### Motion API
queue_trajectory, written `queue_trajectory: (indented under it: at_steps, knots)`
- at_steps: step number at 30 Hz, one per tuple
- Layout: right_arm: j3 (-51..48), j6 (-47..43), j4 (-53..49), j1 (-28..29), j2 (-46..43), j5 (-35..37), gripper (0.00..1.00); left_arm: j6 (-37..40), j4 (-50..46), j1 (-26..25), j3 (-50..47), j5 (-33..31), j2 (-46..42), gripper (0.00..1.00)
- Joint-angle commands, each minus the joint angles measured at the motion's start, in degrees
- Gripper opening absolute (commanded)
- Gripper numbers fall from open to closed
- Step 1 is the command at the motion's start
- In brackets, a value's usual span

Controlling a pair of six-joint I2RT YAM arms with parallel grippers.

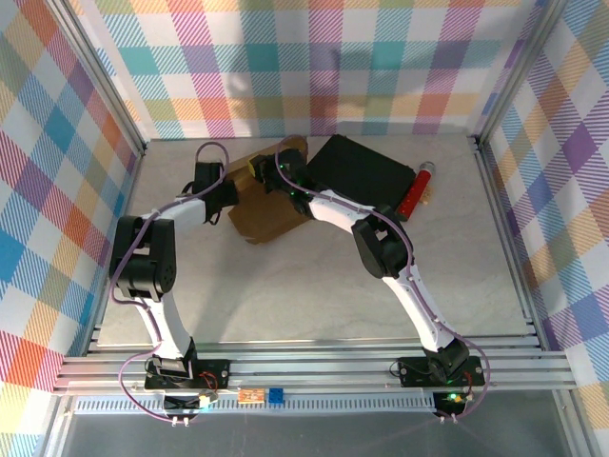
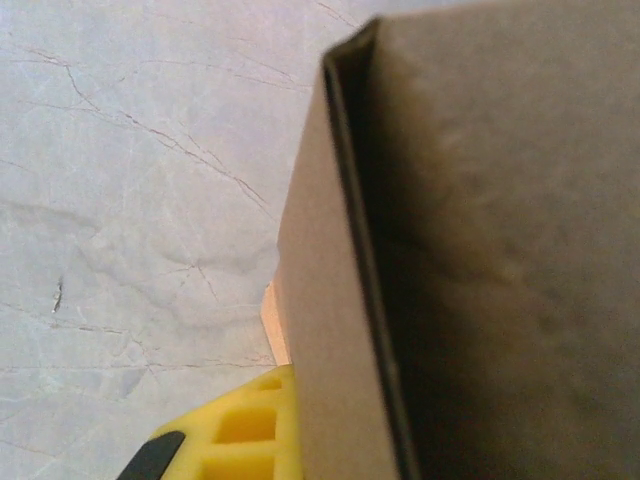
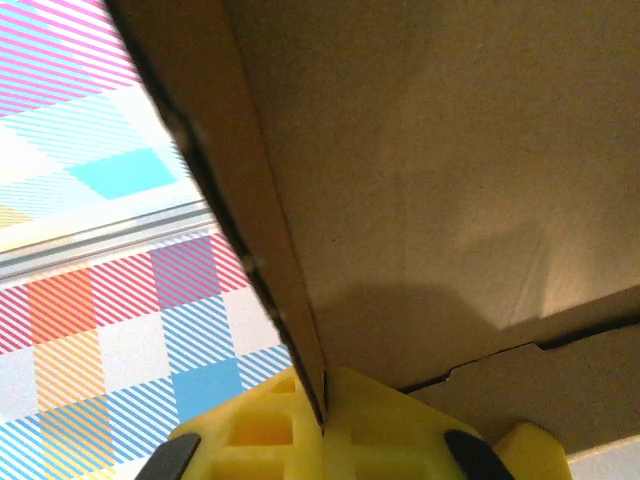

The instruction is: Fold the paper box

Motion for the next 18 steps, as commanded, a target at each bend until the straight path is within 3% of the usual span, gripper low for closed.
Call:
queue_trajectory:
  at_steps: [1, 9, 14, 18]
  knots:
    - [1.0, 1.3, -6.7, 1.2, 1.6, -3.3, 0.00, 0.1, -0.5, -1.0, 2.6, -0.1, 1.1, 0.00]
    - [1.1, 1.7, -8.8, 1.2, 0.7, -2.9, 0.00, -2.2, -2.7, -1.1, 3.2, -2.7, 0.8, 0.00]
    - [-0.7, -0.2, -12.2, 0.7, -3.4, -1.5, 0.41, -2.1, -8.2, -1.0, 5.0, -2.9, -2.0, 0.00]
    - [-2.1, -3.2, -16.1, -0.4, -8.8, -2.6, 0.56, -1.0, -13.9, -0.5, 6.5, -1.8, -4.3, 0.00]
